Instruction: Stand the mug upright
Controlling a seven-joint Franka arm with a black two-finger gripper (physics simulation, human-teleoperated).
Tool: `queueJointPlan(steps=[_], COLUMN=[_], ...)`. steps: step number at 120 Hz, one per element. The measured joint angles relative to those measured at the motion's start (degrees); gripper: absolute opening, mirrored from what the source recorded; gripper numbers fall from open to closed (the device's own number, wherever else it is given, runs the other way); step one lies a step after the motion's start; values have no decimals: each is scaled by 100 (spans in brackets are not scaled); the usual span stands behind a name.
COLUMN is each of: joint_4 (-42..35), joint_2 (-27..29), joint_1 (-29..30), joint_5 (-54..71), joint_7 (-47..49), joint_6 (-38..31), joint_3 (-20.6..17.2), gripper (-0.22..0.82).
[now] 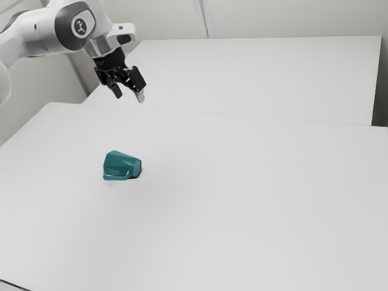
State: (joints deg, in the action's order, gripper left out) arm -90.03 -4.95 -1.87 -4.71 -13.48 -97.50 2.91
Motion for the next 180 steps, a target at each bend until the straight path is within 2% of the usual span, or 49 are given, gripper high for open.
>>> queueJointPlan(steps=[16, 32, 52, 67, 91, 105, 117, 140, 180], joint_4=[-68, -465, -1185, -1387, -1264, -484, -85, -8, 7], joint_2=[12, 8, 16, -39, -387, -1121, -1531, -1640, -1864], joint_1=[83, 37, 36, 101, 303, 391, 677, 1318, 1377], joint_5=[28, 26, 20, 21, 24, -5, -104, -129, -165], joint_7=[223, 405, 593, 702, 756, 681, 579, 409, 153], joint_6=[247, 245, -26, -187, -328, -337, -297, -279, -390], joint_3=[30, 229, 546, 731, 945, 1054, 972, 408, 369], gripper=[60, 60, 60, 60, 60, 60, 60, 60, 60])
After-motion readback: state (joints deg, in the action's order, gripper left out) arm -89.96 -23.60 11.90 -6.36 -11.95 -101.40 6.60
